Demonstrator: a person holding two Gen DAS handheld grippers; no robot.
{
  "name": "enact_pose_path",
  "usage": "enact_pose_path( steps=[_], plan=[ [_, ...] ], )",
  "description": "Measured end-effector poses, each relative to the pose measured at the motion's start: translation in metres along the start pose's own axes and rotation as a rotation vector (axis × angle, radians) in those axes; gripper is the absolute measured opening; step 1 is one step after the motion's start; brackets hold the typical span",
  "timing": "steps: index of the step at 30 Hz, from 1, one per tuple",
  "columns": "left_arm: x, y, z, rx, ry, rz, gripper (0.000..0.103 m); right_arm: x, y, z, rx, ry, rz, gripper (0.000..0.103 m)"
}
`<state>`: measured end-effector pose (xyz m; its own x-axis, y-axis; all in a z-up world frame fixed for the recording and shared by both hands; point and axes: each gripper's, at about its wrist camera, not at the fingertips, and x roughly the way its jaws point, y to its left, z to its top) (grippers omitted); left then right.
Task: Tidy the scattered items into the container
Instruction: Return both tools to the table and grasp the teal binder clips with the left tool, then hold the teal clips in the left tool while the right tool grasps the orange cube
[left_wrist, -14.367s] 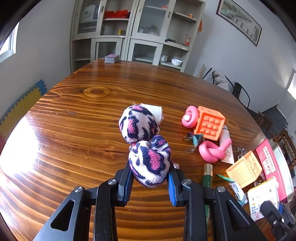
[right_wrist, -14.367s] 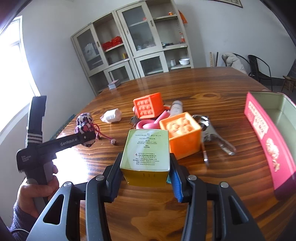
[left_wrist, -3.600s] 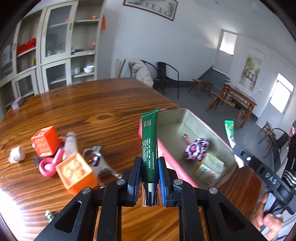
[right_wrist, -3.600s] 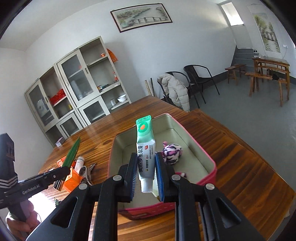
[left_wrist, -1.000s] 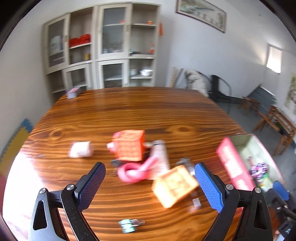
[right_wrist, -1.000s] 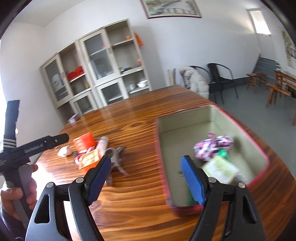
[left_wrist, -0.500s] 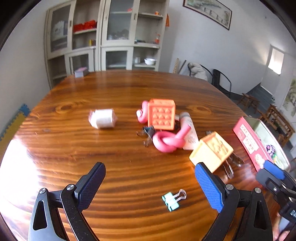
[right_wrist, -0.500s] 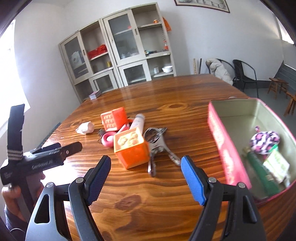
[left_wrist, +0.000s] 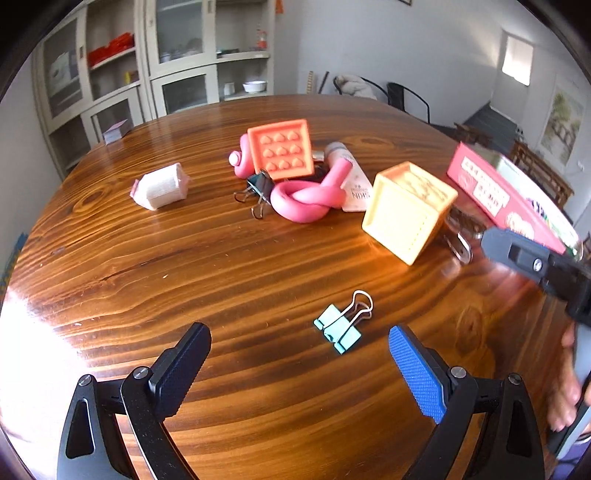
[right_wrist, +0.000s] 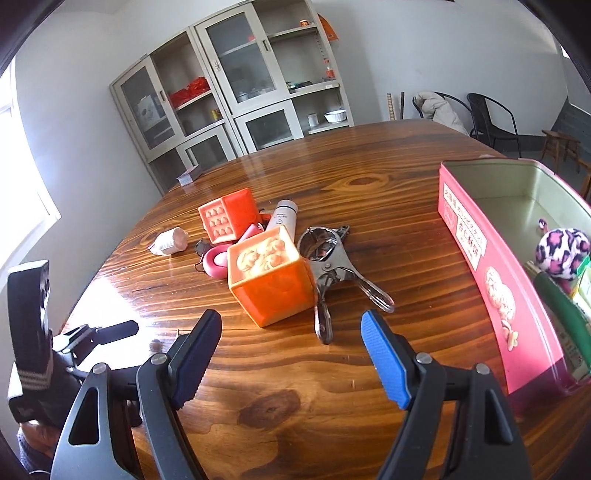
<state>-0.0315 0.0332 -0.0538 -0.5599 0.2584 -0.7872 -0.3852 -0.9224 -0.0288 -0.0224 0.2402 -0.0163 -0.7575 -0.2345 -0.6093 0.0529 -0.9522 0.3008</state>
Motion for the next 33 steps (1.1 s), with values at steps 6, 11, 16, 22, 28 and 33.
enact_pose_path(
  steps=[6, 11, 16, 22, 28, 33],
  plan=[
    [0.004, -0.003, 0.004, 0.033, -0.004, -0.006, 0.099, 0.0, -0.002, 0.0, -0.002, -0.001, 0.006, 0.081],
    [0.009, -0.008, 0.008, 0.058, 0.012, -0.03, 0.099, 0.0, -0.003, 0.0, 0.0, -0.003, 0.008, 0.081],
    [0.014, -0.014, 0.011, 0.084, 0.022, -0.042, 0.074, -0.002, -0.005, 0.0, 0.004, -0.006, 0.008, 0.081],
    [0.017, -0.022, 0.015, 0.088, 0.002, -0.047, 0.036, -0.003, -0.008, 0.0, 0.007, -0.014, 0.004, 0.081],
    [0.017, -0.027, 0.015, 0.058, -0.005, -0.05, 0.028, -0.004, -0.012, 0.0, 0.01, -0.013, 0.0, 0.081],
    [0.009, -0.016, 0.011, 0.002, -0.021, -0.048, 0.028, -0.003, -0.011, -0.001, -0.003, -0.012, -0.003, 0.078]
  ],
)
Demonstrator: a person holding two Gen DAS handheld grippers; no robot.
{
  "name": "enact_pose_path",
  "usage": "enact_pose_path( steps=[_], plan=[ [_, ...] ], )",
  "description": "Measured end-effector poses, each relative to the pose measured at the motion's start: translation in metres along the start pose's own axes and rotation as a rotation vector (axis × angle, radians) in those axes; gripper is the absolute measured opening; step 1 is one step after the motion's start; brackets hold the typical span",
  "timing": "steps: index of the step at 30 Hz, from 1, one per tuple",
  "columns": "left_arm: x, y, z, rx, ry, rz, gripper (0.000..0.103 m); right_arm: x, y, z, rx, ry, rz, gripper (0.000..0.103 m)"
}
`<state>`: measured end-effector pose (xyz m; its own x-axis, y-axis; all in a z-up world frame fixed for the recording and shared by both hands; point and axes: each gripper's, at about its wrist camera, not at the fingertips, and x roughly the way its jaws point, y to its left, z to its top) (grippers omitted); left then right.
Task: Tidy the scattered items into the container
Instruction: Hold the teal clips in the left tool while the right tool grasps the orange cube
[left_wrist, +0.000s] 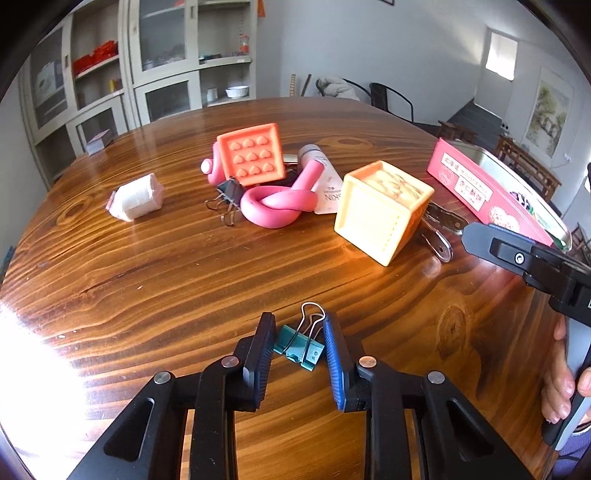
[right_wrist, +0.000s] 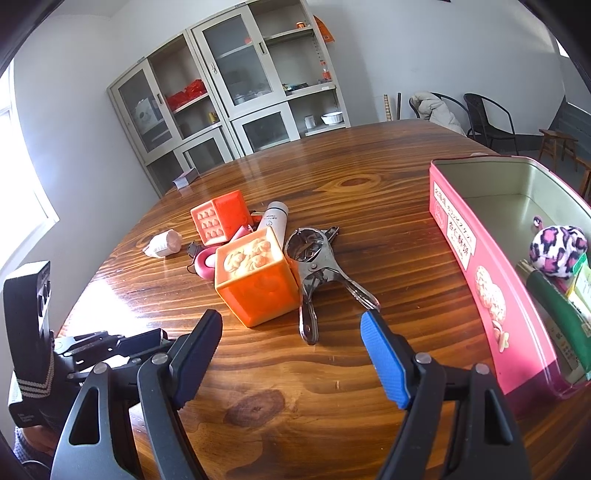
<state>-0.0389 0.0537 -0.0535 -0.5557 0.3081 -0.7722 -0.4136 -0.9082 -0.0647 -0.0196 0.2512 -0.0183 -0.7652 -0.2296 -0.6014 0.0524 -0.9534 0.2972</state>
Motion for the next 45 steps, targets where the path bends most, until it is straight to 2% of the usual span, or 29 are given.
enact_pose_path(
  steps=[7, 14, 20, 27, 28, 30, 37, 45],
  plan=[
    [-0.017, 0.017, -0.001, -0.075, -0.052, -0.011, 0.028, 0.008, 0.001, 0.004, 0.002, 0.024, -0.002, 0.077],
    [-0.025, 0.036, -0.006, -0.12, -0.059, -0.018, 0.028, 0.019, 0.028, 0.025, -0.112, 0.024, -0.006, 0.077],
    [-0.033, 0.043, -0.01, -0.135, -0.077, -0.012, 0.028, 0.045, 0.039, 0.038, -0.145, 0.045, -0.022, 0.077],
    [-0.037, 0.042, -0.011, -0.144, -0.086, -0.028, 0.028, 0.056, 0.043, 0.033, -0.167, 0.08, -0.031, 0.077],
    [-0.037, 0.042, -0.011, -0.142, -0.088, -0.027, 0.028, 0.059, 0.044, 0.031, -0.169, 0.092, -0.035, 0.074],
    [-0.037, 0.041, -0.011, -0.142, -0.086, -0.024, 0.028, 0.063, 0.044, 0.028, -0.178, 0.104, -0.059, 0.061],
    [-0.038, 0.037, -0.011, -0.132, -0.094, -0.013, 0.028, 0.052, 0.04, 0.026, -0.131, 0.079, 0.001, 0.059],
    [-0.034, 0.038, -0.01, -0.152, -0.089, -0.011, 0.028, 0.017, 0.037, 0.031, -0.075, -0.043, 0.073, 0.058]
  ],
)
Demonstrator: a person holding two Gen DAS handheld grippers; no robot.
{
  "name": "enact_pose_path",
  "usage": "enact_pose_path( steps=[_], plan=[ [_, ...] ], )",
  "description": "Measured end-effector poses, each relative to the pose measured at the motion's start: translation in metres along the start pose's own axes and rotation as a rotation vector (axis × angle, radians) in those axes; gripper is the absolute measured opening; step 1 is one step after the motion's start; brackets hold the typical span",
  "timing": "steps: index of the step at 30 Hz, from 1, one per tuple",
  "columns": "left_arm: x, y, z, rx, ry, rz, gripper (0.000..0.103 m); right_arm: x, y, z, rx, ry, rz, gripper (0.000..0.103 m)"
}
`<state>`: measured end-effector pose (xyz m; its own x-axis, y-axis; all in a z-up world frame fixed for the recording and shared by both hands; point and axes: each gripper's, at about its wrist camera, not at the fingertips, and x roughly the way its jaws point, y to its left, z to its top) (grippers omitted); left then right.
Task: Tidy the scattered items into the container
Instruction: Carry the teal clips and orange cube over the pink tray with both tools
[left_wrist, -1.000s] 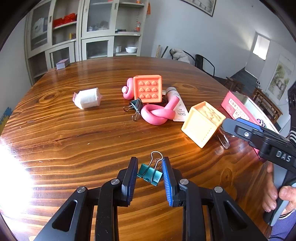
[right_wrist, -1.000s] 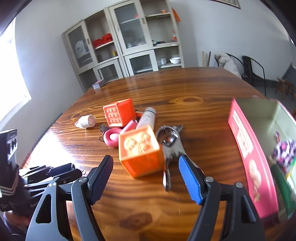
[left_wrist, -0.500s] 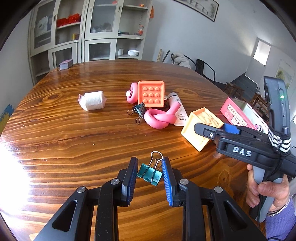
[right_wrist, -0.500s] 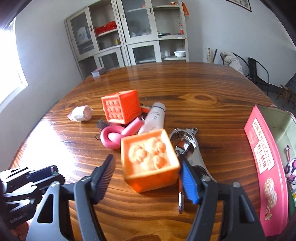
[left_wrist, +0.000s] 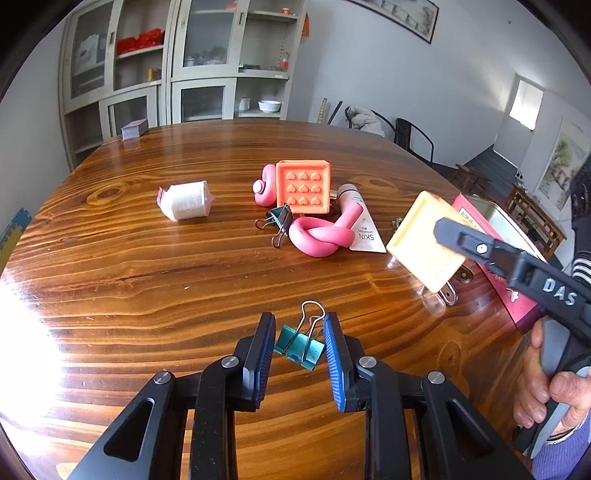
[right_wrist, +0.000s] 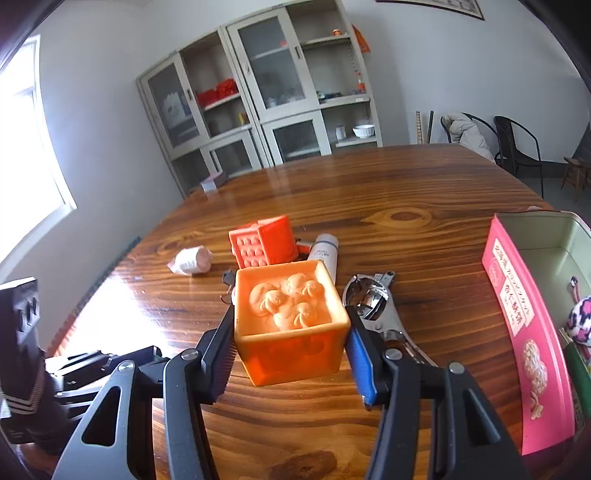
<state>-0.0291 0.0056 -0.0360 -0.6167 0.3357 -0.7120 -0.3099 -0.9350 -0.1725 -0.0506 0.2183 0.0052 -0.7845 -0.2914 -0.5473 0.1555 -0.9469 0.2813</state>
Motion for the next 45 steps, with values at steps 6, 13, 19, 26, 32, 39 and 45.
enact_pose_path(
  steps=[6, 13, 19, 26, 32, 39, 45],
  plan=[
    [0.003, -0.011, 0.0, -0.022, 0.003, -0.022, 0.028, -0.019, -0.013, 0.003, 0.055, -0.068, -0.008, 0.058],
    [0.01, -0.043, -0.001, 0.014, 0.018, -0.067, 0.028, -0.053, -0.044, 0.007, 0.106, -0.14, -0.068, 0.058],
    [0.013, -0.057, 0.001, 0.001, 0.029, -0.09, 0.028, -0.084, -0.083, 0.017, 0.156, -0.203, -0.175, 0.058],
    [0.015, -0.073, 0.005, 0.004, 0.031, -0.09, 0.028, -0.103, -0.119, 0.029, 0.203, -0.218, -0.278, 0.058],
    [0.015, -0.094, 0.011, 0.033, 0.027, -0.105, 0.028, -0.096, -0.149, 0.04, 0.211, -0.171, -0.34, 0.059],
    [0.019, -0.113, 0.022, 0.064, 0.026, -0.104, 0.028, -0.102, -0.172, 0.033, 0.241, -0.18, -0.361, 0.066],
    [0.016, -0.146, 0.039, 0.132, 0.005, -0.129, 0.028, -0.114, -0.183, 0.012, 0.309, -0.215, -0.344, 0.066]
  ],
)
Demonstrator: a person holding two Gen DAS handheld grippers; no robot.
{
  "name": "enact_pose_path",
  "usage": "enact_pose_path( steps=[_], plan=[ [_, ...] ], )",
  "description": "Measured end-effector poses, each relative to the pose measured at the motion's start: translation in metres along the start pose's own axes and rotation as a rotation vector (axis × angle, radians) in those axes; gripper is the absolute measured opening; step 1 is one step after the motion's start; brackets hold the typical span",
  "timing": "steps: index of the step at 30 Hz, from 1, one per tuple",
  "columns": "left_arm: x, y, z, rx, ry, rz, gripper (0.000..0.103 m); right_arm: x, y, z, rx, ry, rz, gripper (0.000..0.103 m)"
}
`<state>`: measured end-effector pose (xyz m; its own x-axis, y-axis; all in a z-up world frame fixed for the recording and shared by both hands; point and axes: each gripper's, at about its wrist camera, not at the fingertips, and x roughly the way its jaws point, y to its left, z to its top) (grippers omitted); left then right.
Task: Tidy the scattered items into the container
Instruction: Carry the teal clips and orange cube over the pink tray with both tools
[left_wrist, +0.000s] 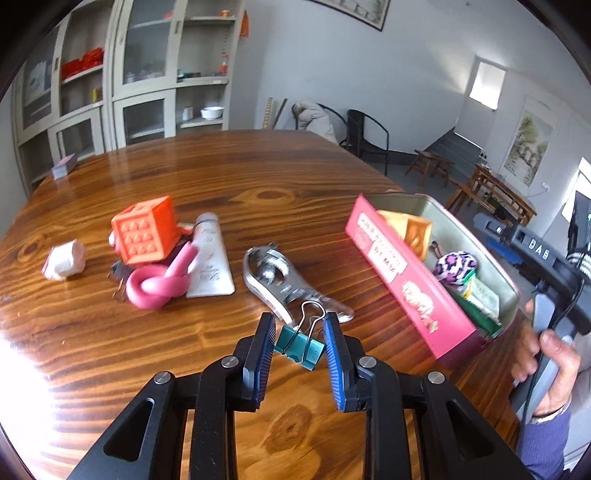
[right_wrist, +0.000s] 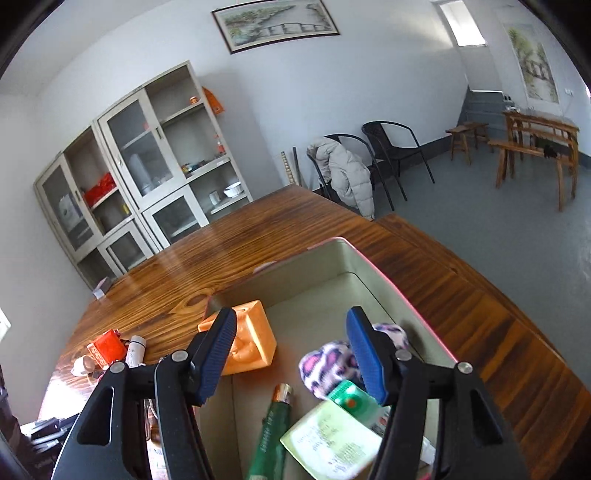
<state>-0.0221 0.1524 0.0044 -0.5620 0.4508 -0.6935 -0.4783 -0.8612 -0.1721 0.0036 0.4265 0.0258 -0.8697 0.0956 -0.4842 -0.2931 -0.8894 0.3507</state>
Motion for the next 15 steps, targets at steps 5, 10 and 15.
enact_pose_path(
  steps=[5, 10, 15],
  plan=[
    [0.006, -0.04, 0.022, 0.081, -0.016, -0.053, 0.028, -0.009, -0.008, 0.0, 0.002, -0.048, -0.04, 0.066],
    [0.016, -0.084, 0.043, 0.155, -0.031, -0.124, 0.028, -0.016, -0.021, 0.004, 0.04, -0.1, -0.071, 0.066],
    [0.036, -0.11, 0.063, 0.168, -0.03, -0.182, 0.028, -0.019, -0.034, 0.003, 0.082, -0.114, -0.056, 0.066]
  ],
)
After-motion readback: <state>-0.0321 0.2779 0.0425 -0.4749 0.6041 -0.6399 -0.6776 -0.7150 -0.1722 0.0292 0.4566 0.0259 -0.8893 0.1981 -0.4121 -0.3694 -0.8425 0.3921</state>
